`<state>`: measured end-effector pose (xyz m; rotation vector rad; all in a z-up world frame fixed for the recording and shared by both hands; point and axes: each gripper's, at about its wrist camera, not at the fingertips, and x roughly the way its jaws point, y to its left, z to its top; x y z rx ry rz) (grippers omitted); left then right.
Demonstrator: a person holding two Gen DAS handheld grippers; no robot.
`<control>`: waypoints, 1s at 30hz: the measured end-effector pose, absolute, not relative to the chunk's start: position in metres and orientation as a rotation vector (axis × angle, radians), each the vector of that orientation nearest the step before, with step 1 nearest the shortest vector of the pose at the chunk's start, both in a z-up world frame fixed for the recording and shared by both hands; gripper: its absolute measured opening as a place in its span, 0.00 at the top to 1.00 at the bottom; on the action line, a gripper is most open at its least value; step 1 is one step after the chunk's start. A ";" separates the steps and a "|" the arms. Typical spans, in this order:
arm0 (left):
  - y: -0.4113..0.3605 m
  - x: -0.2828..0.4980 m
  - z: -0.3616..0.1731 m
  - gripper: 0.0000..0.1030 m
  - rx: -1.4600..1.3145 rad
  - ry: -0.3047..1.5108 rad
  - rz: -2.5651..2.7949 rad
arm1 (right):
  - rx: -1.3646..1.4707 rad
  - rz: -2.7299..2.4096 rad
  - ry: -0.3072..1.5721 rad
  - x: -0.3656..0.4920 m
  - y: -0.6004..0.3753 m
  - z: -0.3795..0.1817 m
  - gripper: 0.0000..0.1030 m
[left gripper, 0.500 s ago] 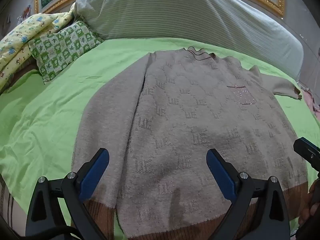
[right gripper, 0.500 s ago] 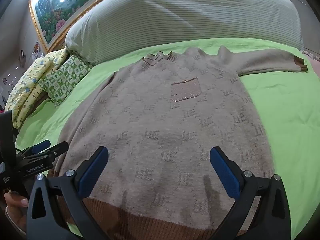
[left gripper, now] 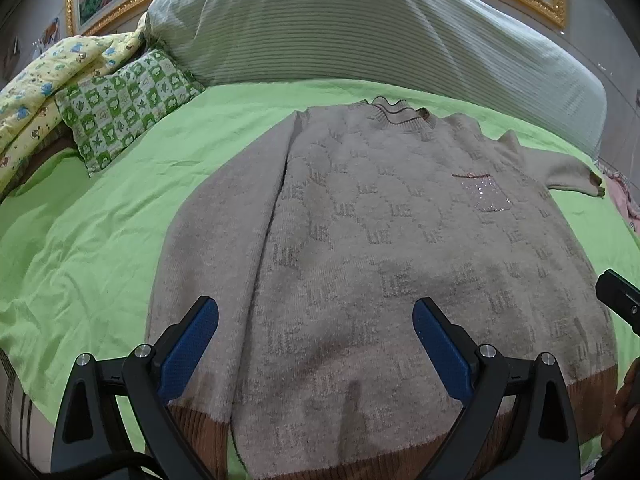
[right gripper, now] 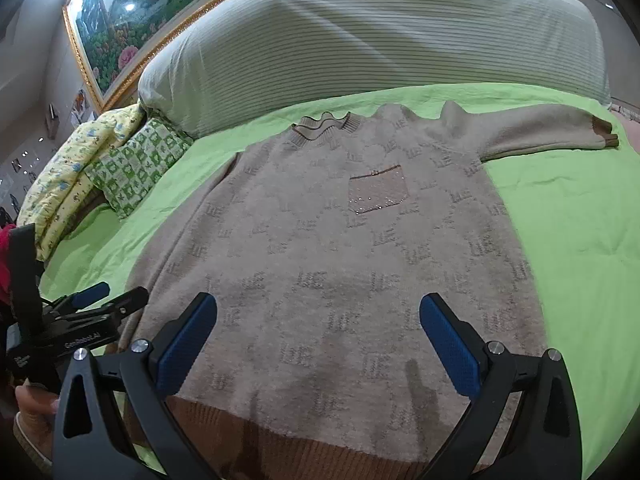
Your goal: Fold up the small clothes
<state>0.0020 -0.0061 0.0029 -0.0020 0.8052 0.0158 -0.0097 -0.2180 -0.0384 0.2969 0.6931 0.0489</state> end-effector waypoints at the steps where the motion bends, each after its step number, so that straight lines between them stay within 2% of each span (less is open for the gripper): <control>1: -0.007 0.003 0.002 0.05 -0.008 0.805 0.013 | 0.294 0.047 0.690 -0.009 -0.218 -0.038 0.02; 14: -0.009 0.028 -0.008 0.05 -0.021 0.870 0.006 | 0.268 0.070 0.710 0.013 -0.216 -0.042 0.02; 30: -0.021 0.036 0.002 0.05 -0.022 0.860 -0.004 | 0.259 0.081 0.724 0.025 -0.224 -0.046 0.02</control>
